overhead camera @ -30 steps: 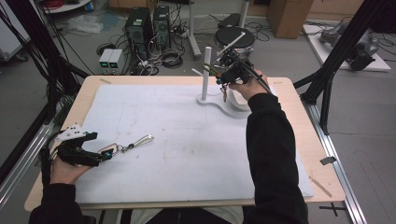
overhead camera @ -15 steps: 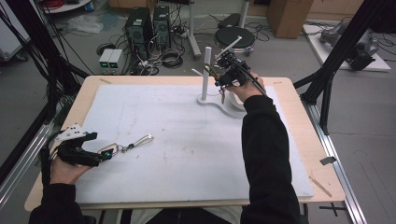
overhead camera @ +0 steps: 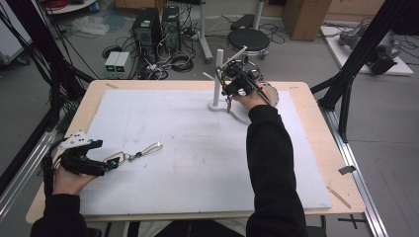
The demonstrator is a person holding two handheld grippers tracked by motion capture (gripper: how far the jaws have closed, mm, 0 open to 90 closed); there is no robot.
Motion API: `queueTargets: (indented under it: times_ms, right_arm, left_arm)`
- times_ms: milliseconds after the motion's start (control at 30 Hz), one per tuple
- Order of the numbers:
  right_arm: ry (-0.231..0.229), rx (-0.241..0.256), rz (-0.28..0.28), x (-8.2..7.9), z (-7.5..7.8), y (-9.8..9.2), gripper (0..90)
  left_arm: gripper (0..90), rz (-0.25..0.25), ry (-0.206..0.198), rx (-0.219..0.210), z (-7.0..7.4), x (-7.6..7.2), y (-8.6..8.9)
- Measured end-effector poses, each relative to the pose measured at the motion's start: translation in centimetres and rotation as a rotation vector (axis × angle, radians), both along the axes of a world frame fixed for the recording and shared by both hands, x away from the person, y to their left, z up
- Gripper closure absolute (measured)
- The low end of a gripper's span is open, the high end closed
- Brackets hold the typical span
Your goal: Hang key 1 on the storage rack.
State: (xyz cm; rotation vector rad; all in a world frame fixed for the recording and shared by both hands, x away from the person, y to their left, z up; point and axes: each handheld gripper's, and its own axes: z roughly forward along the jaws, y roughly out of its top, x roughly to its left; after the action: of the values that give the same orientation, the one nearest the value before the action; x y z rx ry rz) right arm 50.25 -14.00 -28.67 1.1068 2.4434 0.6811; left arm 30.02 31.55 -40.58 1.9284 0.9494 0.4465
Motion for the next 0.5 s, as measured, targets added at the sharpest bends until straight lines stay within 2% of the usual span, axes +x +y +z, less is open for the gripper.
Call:
queueTargets:
  times_ms: [200,233,267,367,467,500]
  right_arm:
    - [0.002,0.013,-0.014,0.60,-0.48,0.14,67.6]
    - [0.015,0.028,-0.017,0.69,-0.50,0.04,59.2]
    - [0.015,0.028,-0.017,0.69,-0.50,0.04,59.2]
    - [0.027,0.051,-0.016,0.68,-0.33,-0.25,49.9]
    - [0.033,0.055,-0.018,0.66,-0.24,-0.48,29.3]
    - [0.036,0.048,-0.010,0.67,-0.24,-0.56,25.7]
  left_arm:
    - [2.0,0.006,-0.014,-0.003,0.11,-0.05,0.24]
    - [2.1,0.008,-0.014,-0.004,0.10,-0.06,0.24]
    - [2.1,0.008,-0.014,-0.004,0.09,-0.05,0.24]
    - [2.0,0.008,-0.012,-0.002,0.07,-0.05,0.18]
    - [2.0,0.014,-0.010,0.012,0.05,-0.03,0.19]
    - [2.0,0.014,-0.010,0.012,0.05,-0.03,0.19]
